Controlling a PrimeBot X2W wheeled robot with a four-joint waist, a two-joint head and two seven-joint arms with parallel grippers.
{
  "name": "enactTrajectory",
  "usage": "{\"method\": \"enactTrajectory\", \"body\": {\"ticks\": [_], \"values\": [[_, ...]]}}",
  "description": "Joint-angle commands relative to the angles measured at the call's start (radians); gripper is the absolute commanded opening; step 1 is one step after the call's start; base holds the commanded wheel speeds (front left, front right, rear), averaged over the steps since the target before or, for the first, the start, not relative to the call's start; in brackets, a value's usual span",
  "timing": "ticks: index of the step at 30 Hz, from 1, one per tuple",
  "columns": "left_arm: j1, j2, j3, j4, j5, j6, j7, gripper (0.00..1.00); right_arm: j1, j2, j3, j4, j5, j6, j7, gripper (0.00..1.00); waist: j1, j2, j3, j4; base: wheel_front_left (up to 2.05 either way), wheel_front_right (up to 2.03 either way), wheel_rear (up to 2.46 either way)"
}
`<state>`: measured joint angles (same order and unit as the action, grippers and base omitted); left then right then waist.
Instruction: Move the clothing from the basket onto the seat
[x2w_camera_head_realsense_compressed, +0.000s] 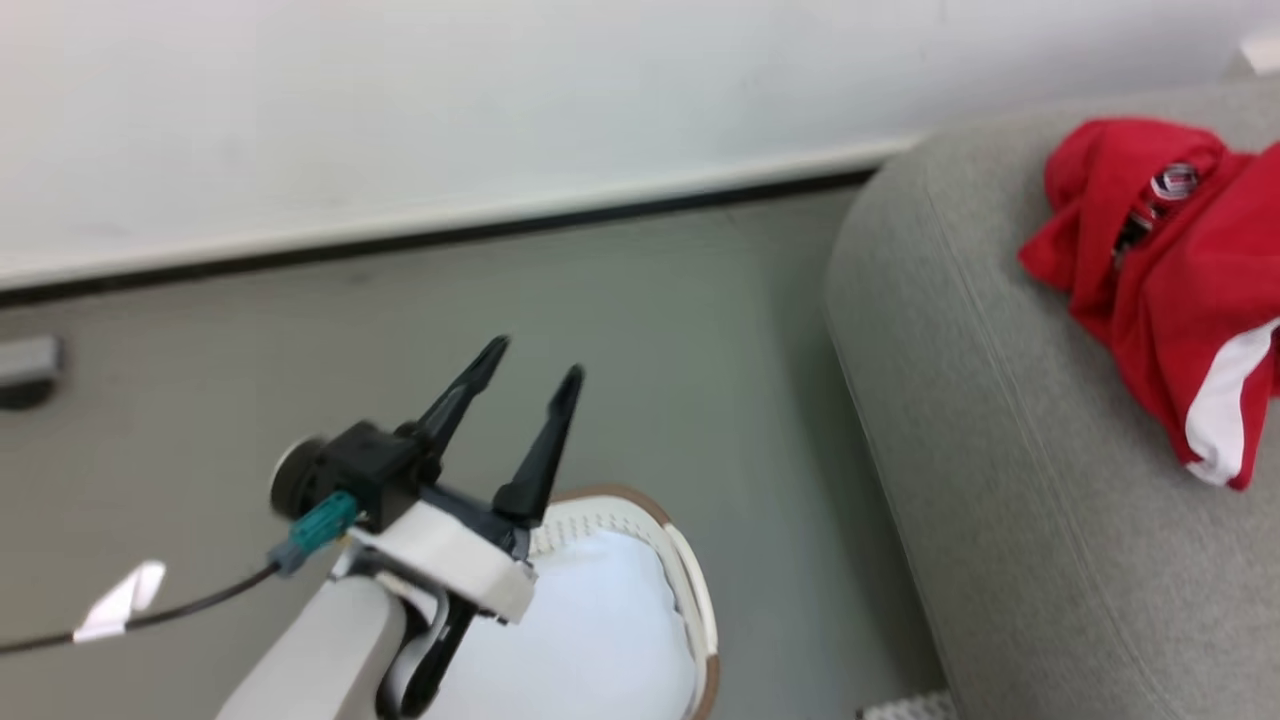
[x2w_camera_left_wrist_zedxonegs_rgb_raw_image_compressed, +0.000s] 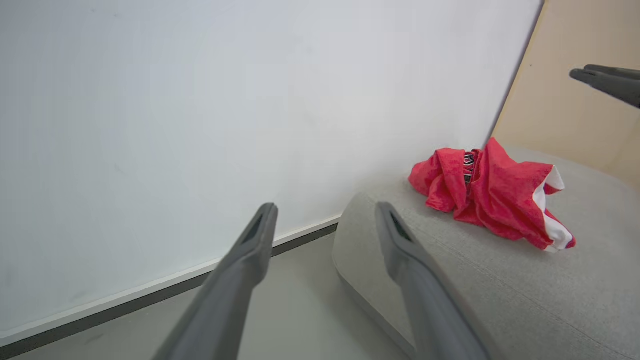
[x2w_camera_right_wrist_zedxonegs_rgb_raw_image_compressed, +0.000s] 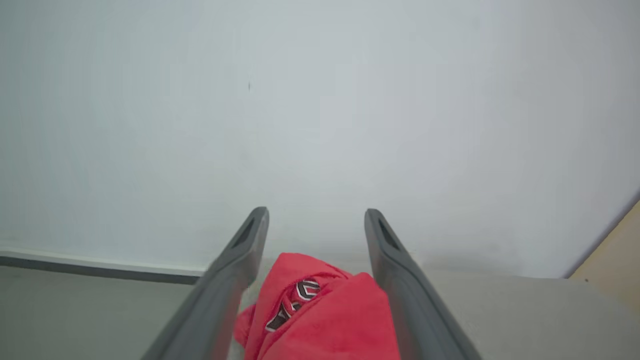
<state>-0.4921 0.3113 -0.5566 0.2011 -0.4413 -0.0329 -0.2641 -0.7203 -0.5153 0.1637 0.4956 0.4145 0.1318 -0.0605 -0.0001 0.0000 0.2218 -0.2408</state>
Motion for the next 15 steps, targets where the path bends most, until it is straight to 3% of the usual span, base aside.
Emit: {"method": "enactTrajectory", "body": {"ticks": [1, 7, 15], "values": [[0.047, -0.009, 0.031, 0.015, -0.001, 0.009, 0.0, 1.0, 0.058, 0.031, -0.029, -0.029, -0.017, -0.002, -0.037, 1.0, 0.0001, 0.0, -0.092, 0.061, 0.0, 0.0, 0.0], [0.127, -0.02, 0.14, 0.041, 0.005, 0.034, 0.0, 1.0, 0.211, 0.147, -0.138, -0.131, -0.054, -0.002, -0.129, 1.0, 0.0001, 0.0, -0.163, 0.133, 0.0, 0.0, 0.0], [0.226, -0.025, 0.303, 0.049, 0.018, 0.056, 0.0, 1.0, 0.448, 0.336, -0.194, -0.278, -0.139, -0.002, -0.191, 1.0, 0.0001, 0.0, -0.215, 0.191, 0.0, 0.0, 0.0]]}}
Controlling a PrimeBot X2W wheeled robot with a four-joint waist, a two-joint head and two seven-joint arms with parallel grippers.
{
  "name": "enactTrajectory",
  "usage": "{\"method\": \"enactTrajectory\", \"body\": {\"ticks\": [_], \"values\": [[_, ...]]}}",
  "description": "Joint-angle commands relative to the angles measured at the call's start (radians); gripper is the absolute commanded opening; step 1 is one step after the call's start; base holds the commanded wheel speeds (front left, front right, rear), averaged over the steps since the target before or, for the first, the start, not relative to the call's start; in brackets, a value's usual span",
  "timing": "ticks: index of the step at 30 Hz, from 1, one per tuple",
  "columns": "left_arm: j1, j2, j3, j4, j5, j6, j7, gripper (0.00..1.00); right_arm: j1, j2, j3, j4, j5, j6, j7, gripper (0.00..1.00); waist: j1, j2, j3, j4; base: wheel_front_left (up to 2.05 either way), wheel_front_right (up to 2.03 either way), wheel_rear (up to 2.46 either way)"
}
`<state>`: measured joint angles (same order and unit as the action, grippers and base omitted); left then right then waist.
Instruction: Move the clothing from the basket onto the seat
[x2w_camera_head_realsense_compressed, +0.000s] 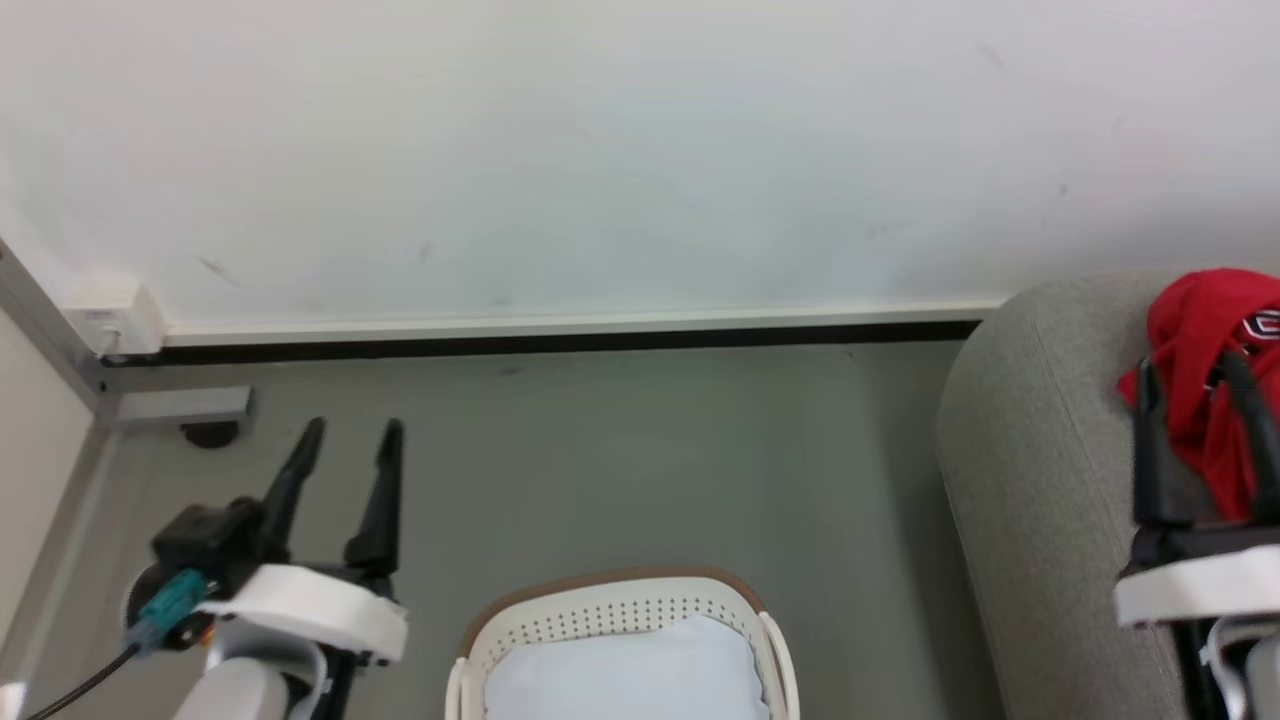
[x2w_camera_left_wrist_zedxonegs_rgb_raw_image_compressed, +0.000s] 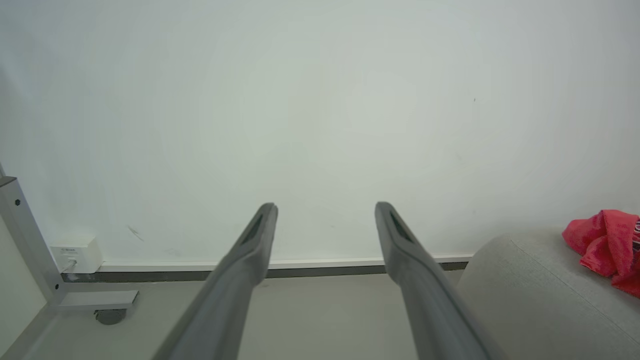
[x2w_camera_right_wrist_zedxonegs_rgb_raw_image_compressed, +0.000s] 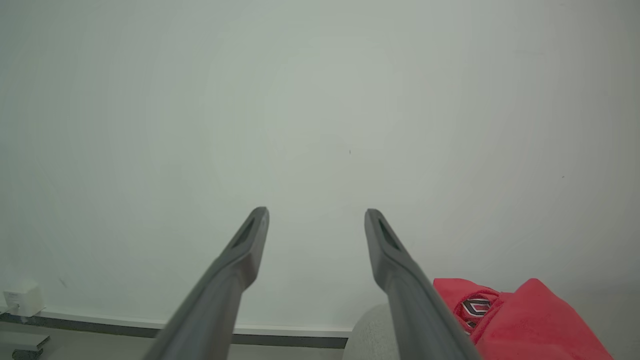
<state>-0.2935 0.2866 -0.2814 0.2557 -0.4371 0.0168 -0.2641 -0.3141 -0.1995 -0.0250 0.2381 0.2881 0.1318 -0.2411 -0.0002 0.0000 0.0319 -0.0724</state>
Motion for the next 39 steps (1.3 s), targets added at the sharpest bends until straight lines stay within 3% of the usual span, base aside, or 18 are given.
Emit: {"method": "enactTrajectory", "body": {"ticks": [1, 3, 12, 23, 39], "values": [[0.043, -0.005, 0.049, -0.014, 0.016, 0.008, 0.0, 1.0, 0.066, 0.038, -0.006, -0.036, -0.021, -0.002, -0.015, 1.0, 0.0002, 0.0, -0.029, 0.025, 0.0, 0.0, 0.0], [0.08, -0.015, 0.083, -0.025, 0.015, -0.018, 0.0, 1.0, 0.113, 0.067, -0.006, -0.063, -0.035, -0.002, -0.019, 1.0, 0.0002, 0.0, -0.036, 0.029, 0.0, 0.0, 0.0], [0.197, -0.085, 0.199, -0.037, 0.077, -0.053, 0.0, 1.0, 0.234, 0.132, 0.008, -0.116, -0.051, -0.002, -0.024, 1.0, 0.0002, 0.0, -0.045, 0.032, 0.0, 0.0, 0.0], [0.228, -0.163, 0.294, 0.008, 0.178, -0.11, 0.0, 1.0, 0.26, 0.148, 0.065, -0.083, -0.05, -0.002, -0.024, 1.0, 0.0002, 0.0, -0.037, 0.027, 0.0, 0.0, 0.0], [0.209, -0.195, 0.352, 0.012, 0.235, -0.145, 0.0, 1.0, 0.245, 0.149, 0.071, -0.057, -0.025, -0.002, -0.024, 1.0, 0.0002, 0.0, -0.035, 0.026, 0.0, 0.0, 0.0]]}}
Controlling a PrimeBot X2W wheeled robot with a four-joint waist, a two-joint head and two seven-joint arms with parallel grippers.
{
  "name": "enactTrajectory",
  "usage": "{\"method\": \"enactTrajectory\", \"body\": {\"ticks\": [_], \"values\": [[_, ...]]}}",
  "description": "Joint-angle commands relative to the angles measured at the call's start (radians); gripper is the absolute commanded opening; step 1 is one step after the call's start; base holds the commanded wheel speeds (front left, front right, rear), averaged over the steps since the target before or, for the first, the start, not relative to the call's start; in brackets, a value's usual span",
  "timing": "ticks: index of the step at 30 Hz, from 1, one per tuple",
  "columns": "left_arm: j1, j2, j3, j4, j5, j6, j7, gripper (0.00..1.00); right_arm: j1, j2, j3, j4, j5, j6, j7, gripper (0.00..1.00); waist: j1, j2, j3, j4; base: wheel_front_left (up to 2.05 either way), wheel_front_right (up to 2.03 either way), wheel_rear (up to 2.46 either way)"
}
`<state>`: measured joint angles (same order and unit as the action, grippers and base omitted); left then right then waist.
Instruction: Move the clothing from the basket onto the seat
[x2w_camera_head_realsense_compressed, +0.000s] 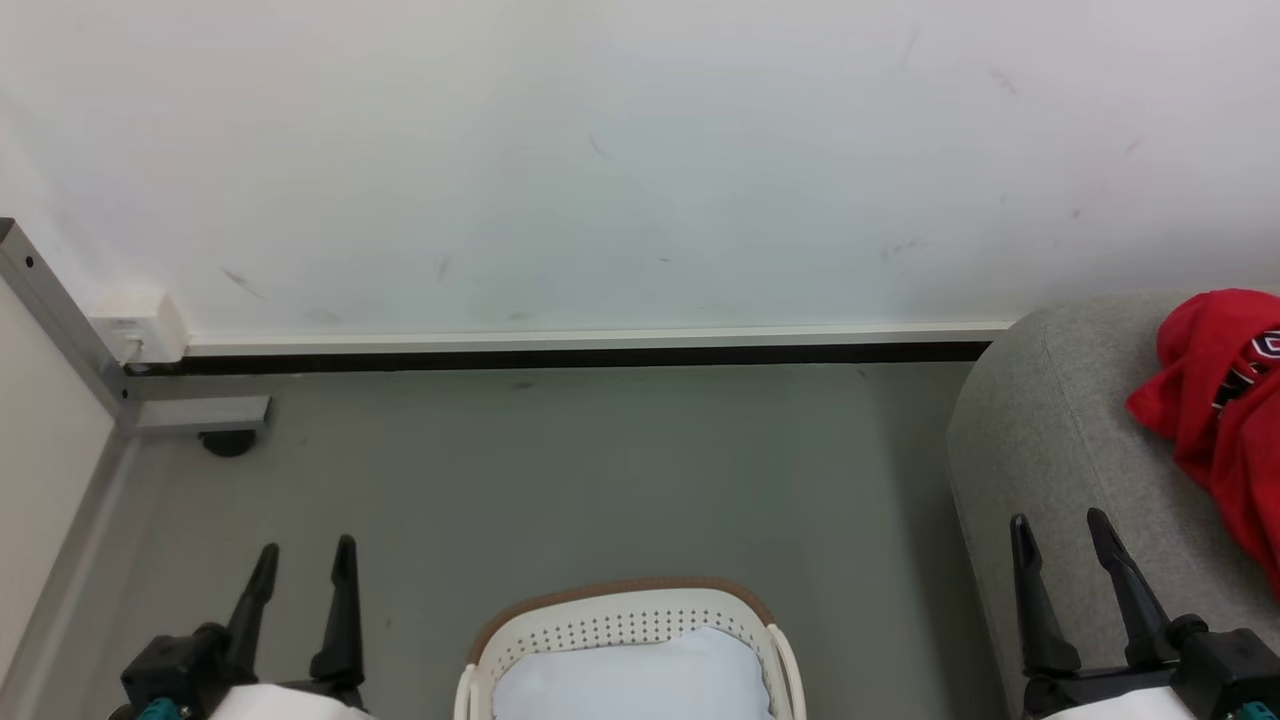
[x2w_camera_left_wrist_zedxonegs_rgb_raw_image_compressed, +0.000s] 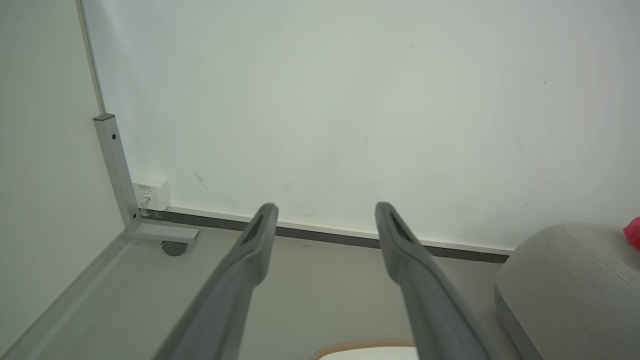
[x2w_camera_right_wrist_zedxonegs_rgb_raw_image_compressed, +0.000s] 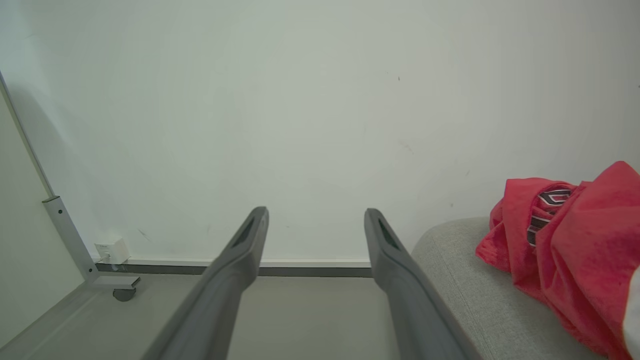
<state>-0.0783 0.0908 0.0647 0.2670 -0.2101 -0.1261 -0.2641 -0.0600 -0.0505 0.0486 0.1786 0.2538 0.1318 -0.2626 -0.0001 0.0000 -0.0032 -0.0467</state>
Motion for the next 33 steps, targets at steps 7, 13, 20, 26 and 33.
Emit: {"method": "enactTrajectory", "body": {"ticks": [7, 13, 20, 26, 33], "values": [[-0.001, -0.008, 0.009, 0.011, 0.001, -0.001, 0.0, 0.0, 0.001, 0.0, 0.004, 0.015, 0.003, 0.0, 0.0, 0.0, 0.0001, 0.0, -0.001, 0.001, 0.0, 0.0, 0.0], [0.002, -0.017, 0.017, 0.041, -0.064, -0.001, 0.027, 0.0, 0.016, -0.001, 0.004, 0.032, 0.071, 0.0, 0.015, 0.0, 0.0001, 0.0, -0.001, 0.002, 0.0, 0.0, 0.0], [0.0, -0.019, 0.018, 0.032, -0.196, -0.001, 0.06, 0.0, 0.008, -0.009, -0.004, 0.037, 0.206, 0.0, 0.044, 0.0, 0.0001, 0.0, -0.001, 0.005, 0.0, 0.0, 0.0], [-0.001, -0.021, 0.018, 0.023, -0.301, -0.002, 0.085, 0.0, 0.001, -0.013, -0.011, 0.04, 0.311, 0.0, 0.068, 0.0, 0.0001, 0.0, 0.0, 0.007, 0.0, 0.0, 0.0], [-0.004, -0.023, 0.02, 0.017, -0.414, -0.002, 0.114, 0.0, -0.005, -0.018, -0.019, 0.042, 0.425, 0.0, 0.093, 0.0, 0.0001, 0.0, 0.0, 0.009, 0.0, 0.0, 0.0]]}}
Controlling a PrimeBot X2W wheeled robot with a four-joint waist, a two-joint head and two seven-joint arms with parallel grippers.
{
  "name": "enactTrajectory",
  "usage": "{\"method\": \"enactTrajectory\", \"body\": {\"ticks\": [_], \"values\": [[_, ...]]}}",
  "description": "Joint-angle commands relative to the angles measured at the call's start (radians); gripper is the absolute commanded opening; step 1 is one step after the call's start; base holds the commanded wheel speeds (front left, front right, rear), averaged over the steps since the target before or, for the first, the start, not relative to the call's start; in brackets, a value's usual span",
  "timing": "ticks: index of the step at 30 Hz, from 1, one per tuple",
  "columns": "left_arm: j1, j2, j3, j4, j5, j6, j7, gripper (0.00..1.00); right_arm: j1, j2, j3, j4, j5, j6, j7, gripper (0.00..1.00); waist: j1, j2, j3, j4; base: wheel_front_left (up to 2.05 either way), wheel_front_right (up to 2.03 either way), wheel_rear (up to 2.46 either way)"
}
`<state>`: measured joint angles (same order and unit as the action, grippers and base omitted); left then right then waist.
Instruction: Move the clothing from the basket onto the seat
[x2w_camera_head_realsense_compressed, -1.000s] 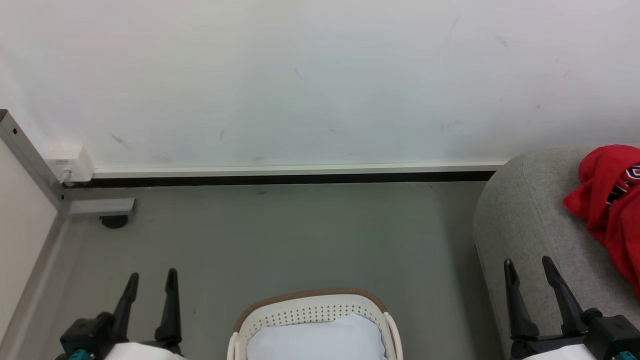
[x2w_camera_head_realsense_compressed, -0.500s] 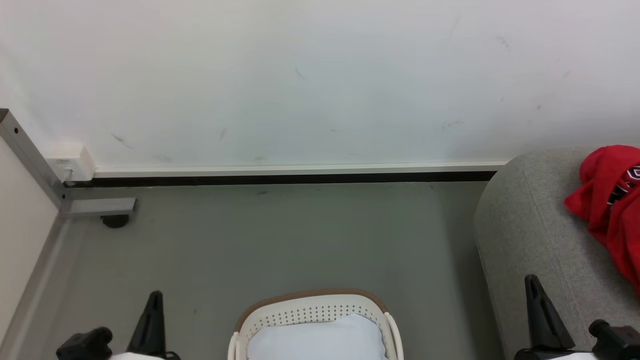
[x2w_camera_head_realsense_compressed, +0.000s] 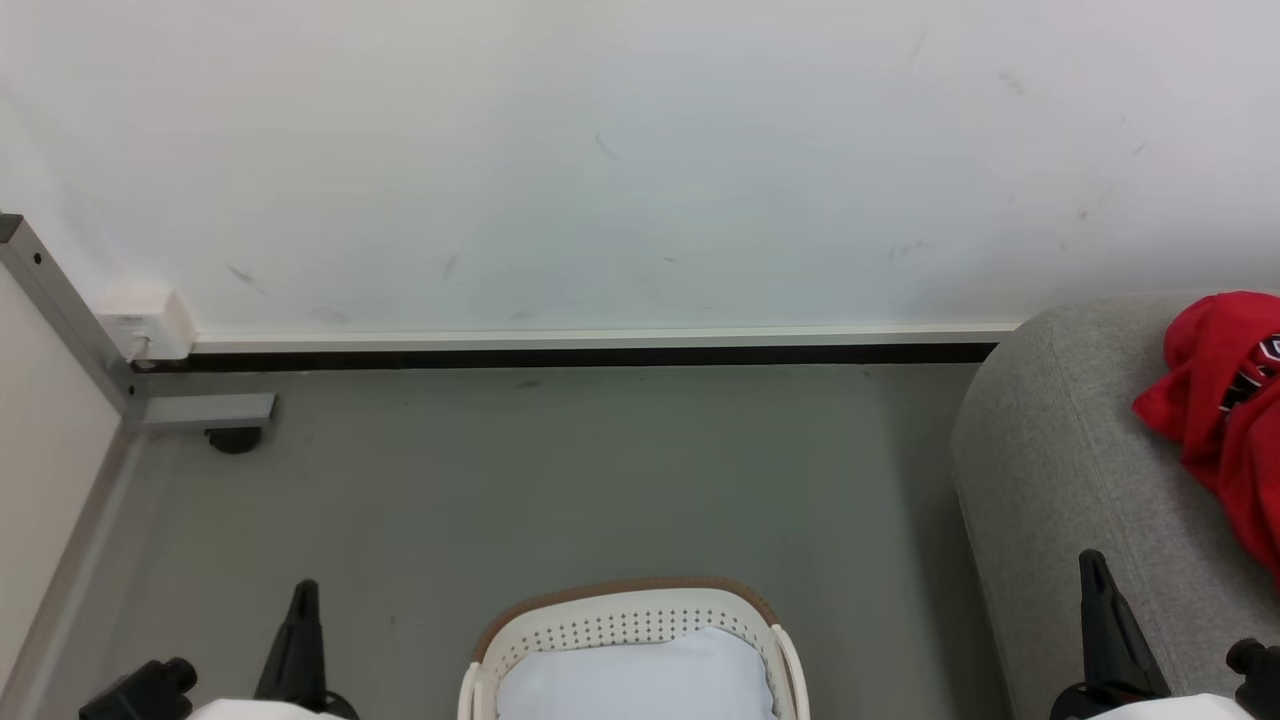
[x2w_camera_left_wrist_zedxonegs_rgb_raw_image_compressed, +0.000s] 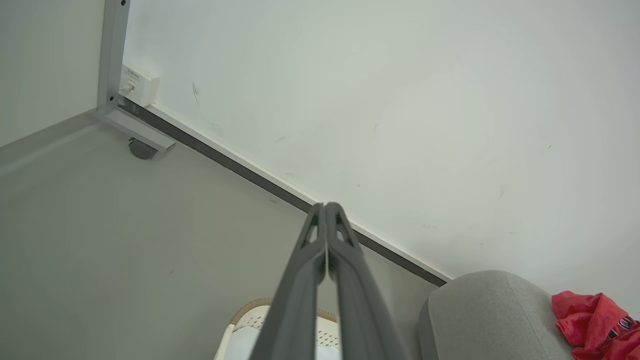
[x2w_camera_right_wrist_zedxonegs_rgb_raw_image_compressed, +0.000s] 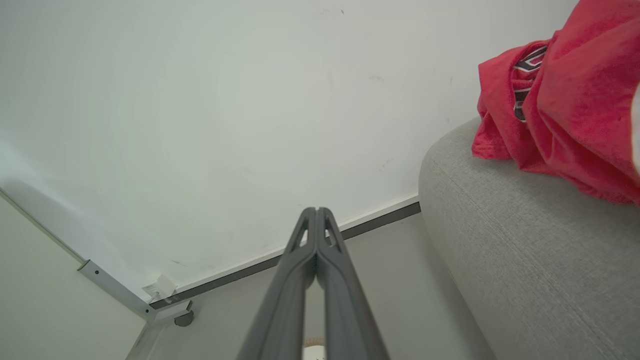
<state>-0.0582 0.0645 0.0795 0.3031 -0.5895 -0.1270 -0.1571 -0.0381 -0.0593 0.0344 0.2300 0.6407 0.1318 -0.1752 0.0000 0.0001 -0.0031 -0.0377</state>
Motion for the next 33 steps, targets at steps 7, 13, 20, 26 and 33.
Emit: {"method": "enactTrajectory", "body": {"ticks": [7, 13, 20, 26, 33], "values": [[-0.028, 0.002, 0.008, -0.024, -0.138, -0.002, 0.034, 0.0, -0.033, -0.012, -0.014, -0.008, 0.141, 0.0, 0.03, 0.0, 0.0, -0.0001, 0.0, 0.003, 0.0, 0.0, 0.0], [-0.031, 0.0, 0.011, -0.027, -0.221, -0.002, 0.056, 0.0, -0.037, -0.015, -0.021, -0.006, 0.224, -0.001, 0.05, 0.0, 0.0, -0.0001, 0.001, 0.005, 0.0, 0.0, 0.0], [-0.034, -0.001, 0.014, -0.031, -0.3, -0.002, 0.077, 0.0, -0.039, -0.017, -0.029, -0.004, 0.3, -0.001, 0.069, 0.0, 0.0, -0.0001, 0.001, 0.007, 0.0, 0.0, 0.0], [-0.036, -0.002, 0.016, -0.034, -0.372, -0.003, 0.097, 0.0, -0.044, -0.018, -0.036, -0.003, 0.371, -0.001, 0.087, 0.0, 0.0, -0.0001, 0.001, 0.01, 0.0, 0.0, 0.0], [-0.039, -0.003, 0.019, -0.037, -0.451, -0.003, 0.119, 0.0, -0.049, -0.019, -0.044, -0.001, 0.45, -0.001, 0.108, 0.0, 0.0, -0.0001, 0.002, 0.012, 0.0, 0.0, 0.0]]}}
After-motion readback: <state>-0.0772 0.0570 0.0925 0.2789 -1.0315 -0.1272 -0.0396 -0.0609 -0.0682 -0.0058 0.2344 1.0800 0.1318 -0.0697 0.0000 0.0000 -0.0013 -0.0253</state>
